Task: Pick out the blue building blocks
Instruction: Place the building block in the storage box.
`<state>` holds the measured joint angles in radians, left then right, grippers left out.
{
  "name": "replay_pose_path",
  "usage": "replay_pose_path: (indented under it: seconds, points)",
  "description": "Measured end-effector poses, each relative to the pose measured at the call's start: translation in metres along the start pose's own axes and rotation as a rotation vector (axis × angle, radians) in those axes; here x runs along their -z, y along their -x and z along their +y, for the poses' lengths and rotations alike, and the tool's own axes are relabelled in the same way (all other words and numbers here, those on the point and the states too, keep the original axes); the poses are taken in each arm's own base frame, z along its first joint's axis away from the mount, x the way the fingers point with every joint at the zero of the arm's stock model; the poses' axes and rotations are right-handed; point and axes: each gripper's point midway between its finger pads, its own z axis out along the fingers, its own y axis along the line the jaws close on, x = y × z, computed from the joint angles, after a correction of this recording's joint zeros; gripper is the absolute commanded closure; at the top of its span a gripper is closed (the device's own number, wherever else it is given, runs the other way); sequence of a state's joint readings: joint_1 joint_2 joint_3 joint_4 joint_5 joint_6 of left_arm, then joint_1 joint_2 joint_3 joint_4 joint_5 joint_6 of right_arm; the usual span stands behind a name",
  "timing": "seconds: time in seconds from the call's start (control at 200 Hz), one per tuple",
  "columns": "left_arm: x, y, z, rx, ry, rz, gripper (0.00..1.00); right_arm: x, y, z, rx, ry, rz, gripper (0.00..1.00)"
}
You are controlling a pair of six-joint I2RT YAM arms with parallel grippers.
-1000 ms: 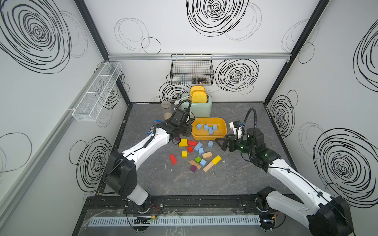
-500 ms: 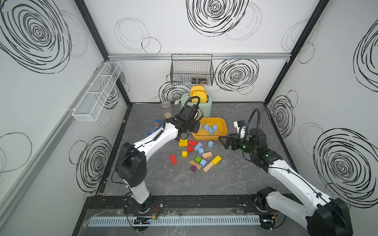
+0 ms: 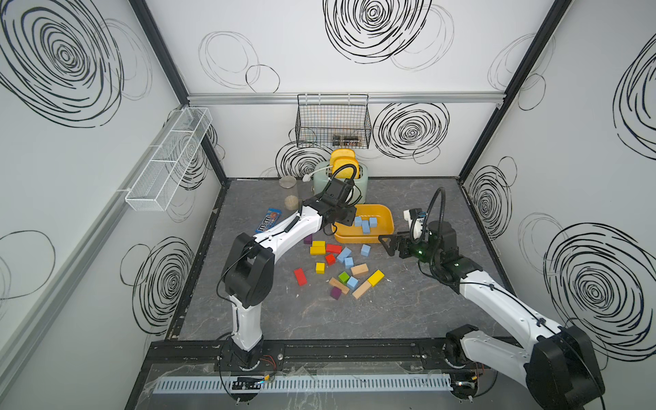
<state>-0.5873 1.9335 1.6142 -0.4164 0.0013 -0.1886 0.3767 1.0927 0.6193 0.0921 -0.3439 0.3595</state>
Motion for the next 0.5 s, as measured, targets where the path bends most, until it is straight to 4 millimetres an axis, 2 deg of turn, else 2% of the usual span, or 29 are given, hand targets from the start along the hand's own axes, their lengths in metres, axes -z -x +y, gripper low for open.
replay_pose_path:
  seconds: [0.255,0.5]
  points:
    - [-0.030,-0.003,-0.003,0.002,-0.037,0.021,1.00,-0.011,-0.007,-0.010,-0.010,-0.030,0.024,0.02]
    - [-0.048,0.001,-0.007,0.005,-0.095,-0.002,1.00,-0.018,-0.015,-0.020,-0.019,-0.059,0.052,0.02]
